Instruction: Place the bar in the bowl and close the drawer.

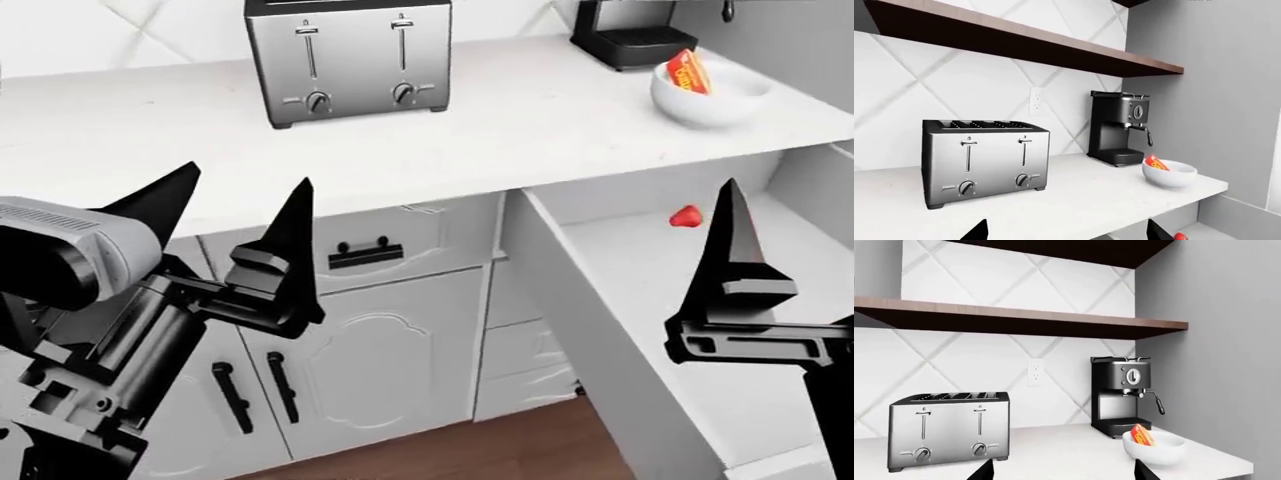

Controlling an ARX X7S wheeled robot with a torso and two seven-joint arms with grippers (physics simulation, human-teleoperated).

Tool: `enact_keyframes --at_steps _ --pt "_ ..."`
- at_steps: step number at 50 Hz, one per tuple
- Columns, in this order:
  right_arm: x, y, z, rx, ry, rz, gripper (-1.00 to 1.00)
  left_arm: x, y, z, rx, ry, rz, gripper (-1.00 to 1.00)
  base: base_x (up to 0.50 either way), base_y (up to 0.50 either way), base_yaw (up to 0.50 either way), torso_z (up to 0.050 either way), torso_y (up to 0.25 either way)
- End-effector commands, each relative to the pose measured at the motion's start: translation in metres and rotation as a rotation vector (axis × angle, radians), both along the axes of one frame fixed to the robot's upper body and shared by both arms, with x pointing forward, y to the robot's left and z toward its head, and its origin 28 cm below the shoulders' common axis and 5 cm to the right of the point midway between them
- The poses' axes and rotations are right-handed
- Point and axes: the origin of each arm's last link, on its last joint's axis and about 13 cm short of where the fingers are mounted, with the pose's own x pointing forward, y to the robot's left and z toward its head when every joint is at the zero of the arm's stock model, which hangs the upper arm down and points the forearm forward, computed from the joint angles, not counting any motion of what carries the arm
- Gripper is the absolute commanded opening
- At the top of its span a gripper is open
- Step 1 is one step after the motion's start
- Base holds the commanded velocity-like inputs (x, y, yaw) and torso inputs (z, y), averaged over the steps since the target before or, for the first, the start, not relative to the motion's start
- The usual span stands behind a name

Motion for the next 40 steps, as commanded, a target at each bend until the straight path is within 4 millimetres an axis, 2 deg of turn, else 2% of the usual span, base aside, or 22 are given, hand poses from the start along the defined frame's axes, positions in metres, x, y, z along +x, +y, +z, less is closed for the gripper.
enact_keyframes --at_steps 1,40 --pt "0.0002 -0.0001 0.0007 0.003 -0.002 0.001 1.0 0.0002 -0.0007 0.0008 0.0 0.001 -0.003 1.0 -0.16 0.04 -0.5 0.0 0.0" --pt "0.0005 -0.0007 -0.0022 0.009 0.001 0.001 1.0 0.0004 -0.0019 -0.0018 -0.008 0.013 -0.011 1.0 -0.15 0.06 -0.5 0.0 0.0"
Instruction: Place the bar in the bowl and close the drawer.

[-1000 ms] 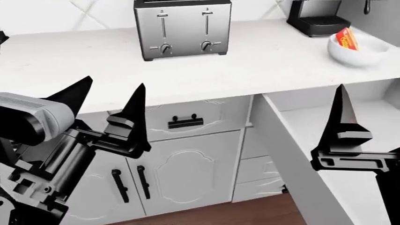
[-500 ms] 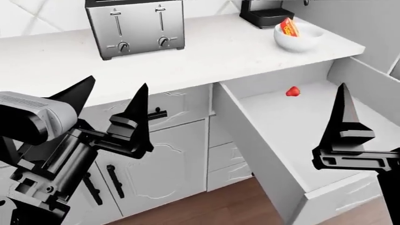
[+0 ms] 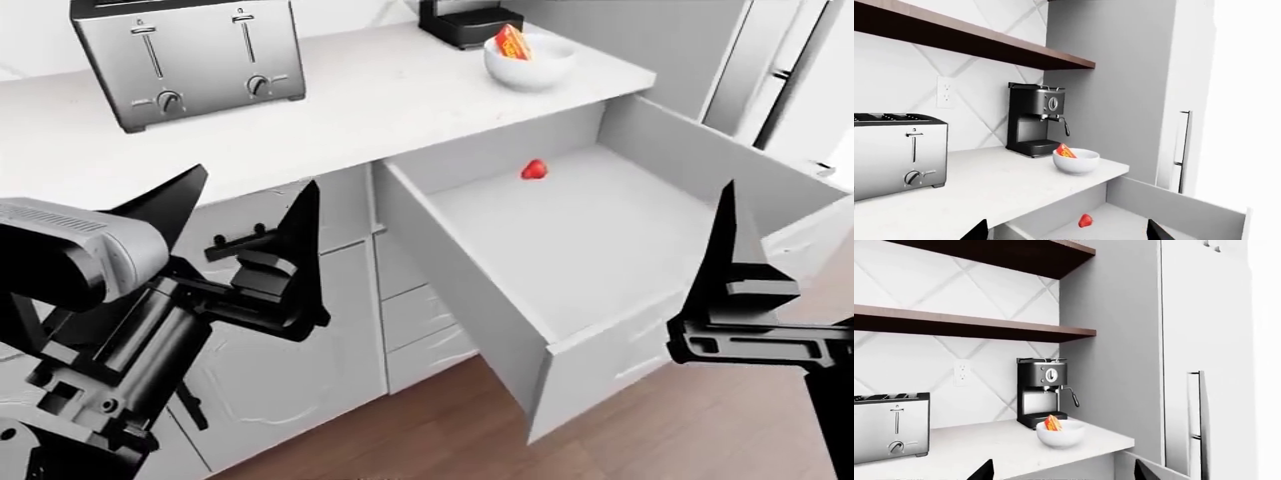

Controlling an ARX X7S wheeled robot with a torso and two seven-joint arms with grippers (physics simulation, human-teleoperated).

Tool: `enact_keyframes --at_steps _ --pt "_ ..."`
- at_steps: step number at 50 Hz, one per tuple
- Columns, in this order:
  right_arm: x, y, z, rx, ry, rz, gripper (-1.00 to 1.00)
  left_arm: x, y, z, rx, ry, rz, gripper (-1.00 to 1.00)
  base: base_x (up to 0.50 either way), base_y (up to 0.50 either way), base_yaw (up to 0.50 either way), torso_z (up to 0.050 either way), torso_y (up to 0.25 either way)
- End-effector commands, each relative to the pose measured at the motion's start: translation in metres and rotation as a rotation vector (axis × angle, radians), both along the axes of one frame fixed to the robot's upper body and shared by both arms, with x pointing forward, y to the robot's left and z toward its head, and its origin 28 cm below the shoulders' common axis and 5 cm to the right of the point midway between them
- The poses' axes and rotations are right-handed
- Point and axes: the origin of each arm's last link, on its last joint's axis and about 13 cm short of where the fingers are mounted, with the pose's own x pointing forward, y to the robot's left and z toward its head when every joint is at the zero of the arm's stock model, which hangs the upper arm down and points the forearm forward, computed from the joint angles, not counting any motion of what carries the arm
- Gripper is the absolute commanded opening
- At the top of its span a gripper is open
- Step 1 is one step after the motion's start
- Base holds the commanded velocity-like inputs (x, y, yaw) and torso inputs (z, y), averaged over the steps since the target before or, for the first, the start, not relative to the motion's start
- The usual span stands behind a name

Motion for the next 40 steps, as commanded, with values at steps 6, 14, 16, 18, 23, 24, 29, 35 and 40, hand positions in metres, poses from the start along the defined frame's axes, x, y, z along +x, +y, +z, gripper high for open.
enact_keyframes --at_steps 6,14,16,18,23,24,29,35,40 --pt "0.0014 0.0003 -0.0021 0.001 0.007 -0.004 1.0 0.0007 0.0002 -0.0016 -0.009 0.008 0.003 1.0 -0.14 0.08 -0.5 0.0 0.0" --pt "0.0006 0.0001 -0.0024 0.001 0.005 -0.004 1.0 0.0002 0.0 -0.003 -0.005 0.009 0.001 1.0 -0.14 0.09 -0.5 0.0 0.0" --pt "0.0011 -0.0001 -0.0024 0.001 0.006 -0.005 1.0 0.0003 0.0002 -0.0025 -0.009 0.009 0.003 1.0 -0.14 0.09 -0.5 0.0 0.0" --pt "0.0005 0.0001 -0.0025 0.003 0.006 -0.004 1.0 -0.0003 -0.0001 -0.0035 -0.005 0.01 -0.001 1.0 -0.13 0.09 -0.5 0.0 0.0" --pt "0.0007 0.0 -0.003 0.005 0.007 -0.005 1.0 -0.0003 -0.0003 -0.0045 -0.004 0.012 -0.003 1.0 -0.13 0.1 -0.5 0.0 0.0" --pt "0.0004 0.0001 -0.0031 0.004 0.007 -0.003 1.0 -0.0001 -0.0002 -0.0046 -0.003 0.013 -0.002 1.0 -0.13 0.1 -0.5 0.0 0.0" --pt "0.0004 0.0003 -0.0029 0.004 0.006 -0.003 1.0 0.0001 0.0001 -0.0045 -0.006 0.012 0.0 1.0 -0.13 0.1 -0.5 0.0 0.0" --pt "0.0015 0.0001 -0.0036 0.005 0.009 -0.006 1.0 0.0006 0.0002 -0.0045 -0.011 0.013 0.001 1.0 -0.13 0.11 -0.5 0.0 0.0" --pt "0.0016 0.0001 -0.0037 0.008 0.01 -0.005 1.0 0.0008 0.0004 -0.0045 -0.015 0.013 0.005 1.0 -0.12 0.11 -0.5 0.0 0.0"
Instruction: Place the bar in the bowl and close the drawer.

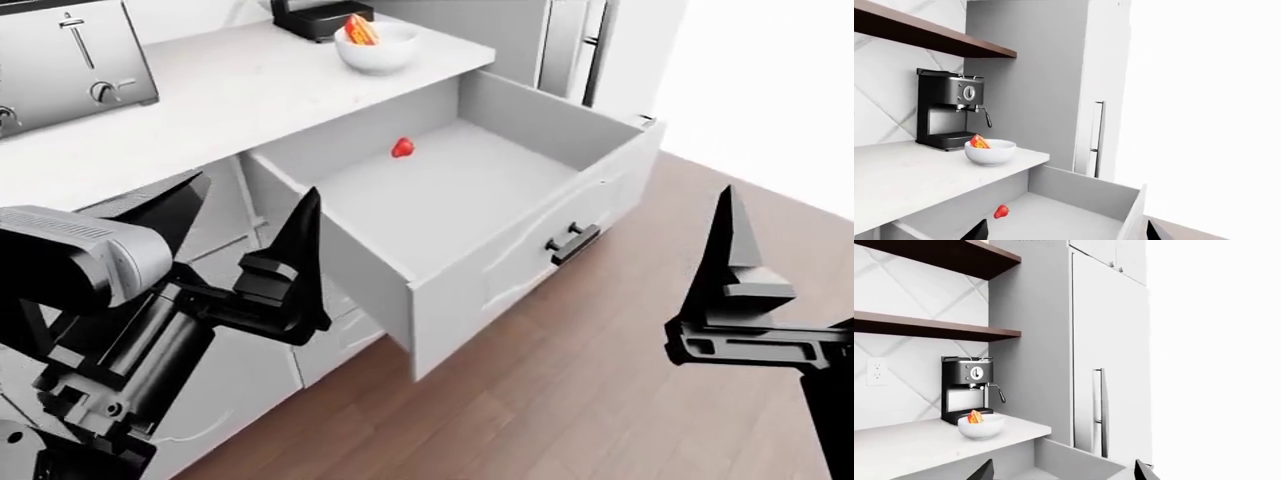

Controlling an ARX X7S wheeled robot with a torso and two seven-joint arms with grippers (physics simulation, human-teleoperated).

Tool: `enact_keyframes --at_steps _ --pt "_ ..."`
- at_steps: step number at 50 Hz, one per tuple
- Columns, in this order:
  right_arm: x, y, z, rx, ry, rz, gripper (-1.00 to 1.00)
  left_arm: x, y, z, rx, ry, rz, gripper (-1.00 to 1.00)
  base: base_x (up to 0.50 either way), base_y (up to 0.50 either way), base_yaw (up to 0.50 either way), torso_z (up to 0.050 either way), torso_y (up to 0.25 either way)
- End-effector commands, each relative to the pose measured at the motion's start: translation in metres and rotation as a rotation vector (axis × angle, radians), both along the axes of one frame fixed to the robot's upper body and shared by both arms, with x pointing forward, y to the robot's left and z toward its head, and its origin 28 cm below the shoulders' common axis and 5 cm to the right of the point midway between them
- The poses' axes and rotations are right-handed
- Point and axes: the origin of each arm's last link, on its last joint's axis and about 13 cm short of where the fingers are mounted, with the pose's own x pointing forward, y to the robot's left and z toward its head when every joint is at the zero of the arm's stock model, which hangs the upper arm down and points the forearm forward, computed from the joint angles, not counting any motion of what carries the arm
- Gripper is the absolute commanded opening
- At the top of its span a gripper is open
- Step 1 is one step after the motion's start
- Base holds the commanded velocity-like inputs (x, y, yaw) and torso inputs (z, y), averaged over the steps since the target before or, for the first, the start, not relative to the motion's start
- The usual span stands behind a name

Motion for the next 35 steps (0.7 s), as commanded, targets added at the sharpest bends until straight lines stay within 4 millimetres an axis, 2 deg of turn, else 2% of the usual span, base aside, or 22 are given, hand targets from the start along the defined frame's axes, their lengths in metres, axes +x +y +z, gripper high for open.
enact_keyframes --at_steps 1,27,35 --pt "0.0004 0.0002 -0.0005 0.004 0.002 0.001 1.0 0.0002 0.0002 -0.0003 -0.006 0.0 0.004 1.0 -0.12 0.11 -0.5 0.0 0.0" --pt "0.0002 -0.0003 -0.0002 0.006 0.001 0.001 1.0 0.0003 -0.0003 -0.002 -0.005 0.007 -0.001 1.0 -0.11 0.12 -0.5 0.0 0.0" --pt "0.0026 -0.0003 0.0006 -0.004 0.009 -0.022 1.0 -0.0003 -0.0004 -0.0007 -0.01 0.006 -0.002 1.0 -0.01 0.01 -0.03 0.0 0.0"
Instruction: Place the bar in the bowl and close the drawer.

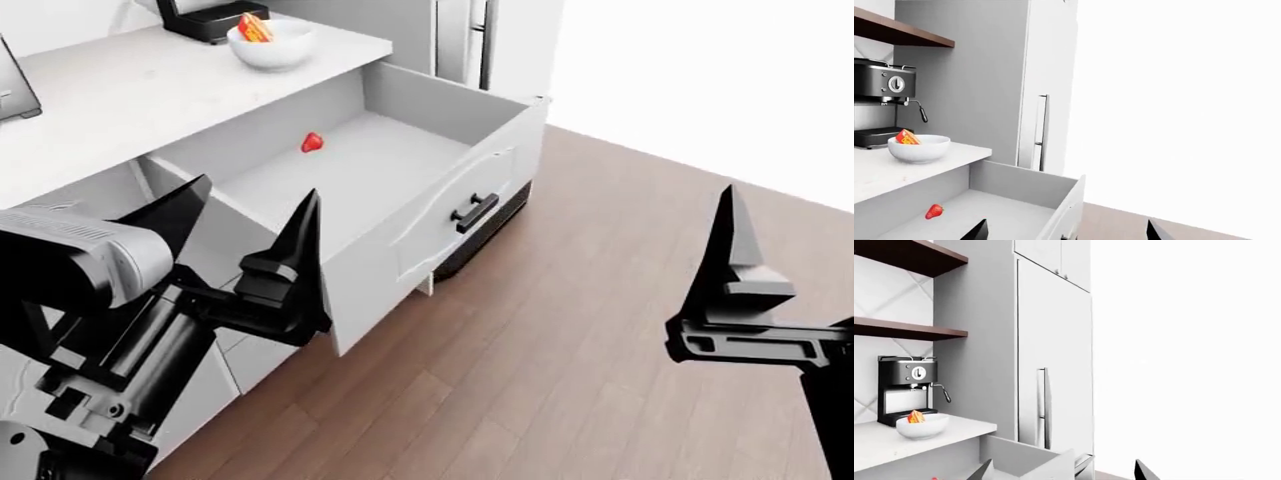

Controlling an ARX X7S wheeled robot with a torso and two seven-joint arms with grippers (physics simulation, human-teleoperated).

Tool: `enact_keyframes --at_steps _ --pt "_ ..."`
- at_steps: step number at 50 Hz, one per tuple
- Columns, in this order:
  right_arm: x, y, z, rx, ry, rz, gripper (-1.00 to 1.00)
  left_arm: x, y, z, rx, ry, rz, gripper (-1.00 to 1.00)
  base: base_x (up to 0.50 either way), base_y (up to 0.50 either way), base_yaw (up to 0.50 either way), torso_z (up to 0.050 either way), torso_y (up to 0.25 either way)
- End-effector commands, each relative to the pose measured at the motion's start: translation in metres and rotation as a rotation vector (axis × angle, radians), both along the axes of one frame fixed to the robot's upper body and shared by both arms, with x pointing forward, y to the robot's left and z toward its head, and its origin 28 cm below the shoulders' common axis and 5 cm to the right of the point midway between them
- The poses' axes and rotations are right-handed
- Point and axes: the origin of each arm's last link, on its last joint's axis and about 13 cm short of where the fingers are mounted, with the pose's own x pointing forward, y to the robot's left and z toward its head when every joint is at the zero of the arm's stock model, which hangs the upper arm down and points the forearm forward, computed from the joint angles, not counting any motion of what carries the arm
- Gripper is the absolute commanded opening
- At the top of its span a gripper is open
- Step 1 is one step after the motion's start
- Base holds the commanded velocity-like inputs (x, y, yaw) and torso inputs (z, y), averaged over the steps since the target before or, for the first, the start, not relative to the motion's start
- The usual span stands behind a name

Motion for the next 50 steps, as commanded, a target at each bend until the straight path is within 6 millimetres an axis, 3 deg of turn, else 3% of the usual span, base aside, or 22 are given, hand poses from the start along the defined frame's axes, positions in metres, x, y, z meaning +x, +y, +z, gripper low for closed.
enact_keyframes --at_steps 1,50 --pt "0.0012 0.0001 0.0011 -0.007 0.002 -0.015 1.0 -0.0001 -0.0002 0.0006 -0.001 0.001 -0.002 1.0 0.0 0.0 0.0 0.0 0.0" --pt "0.0008 -0.0031 0.0038 -0.06 0.005 -0.059 1.0 0.0001 0.0021 0.0061 0.001 -0.01 0.009 1.0 0.34 0.26 0.0 0.0 0.0"
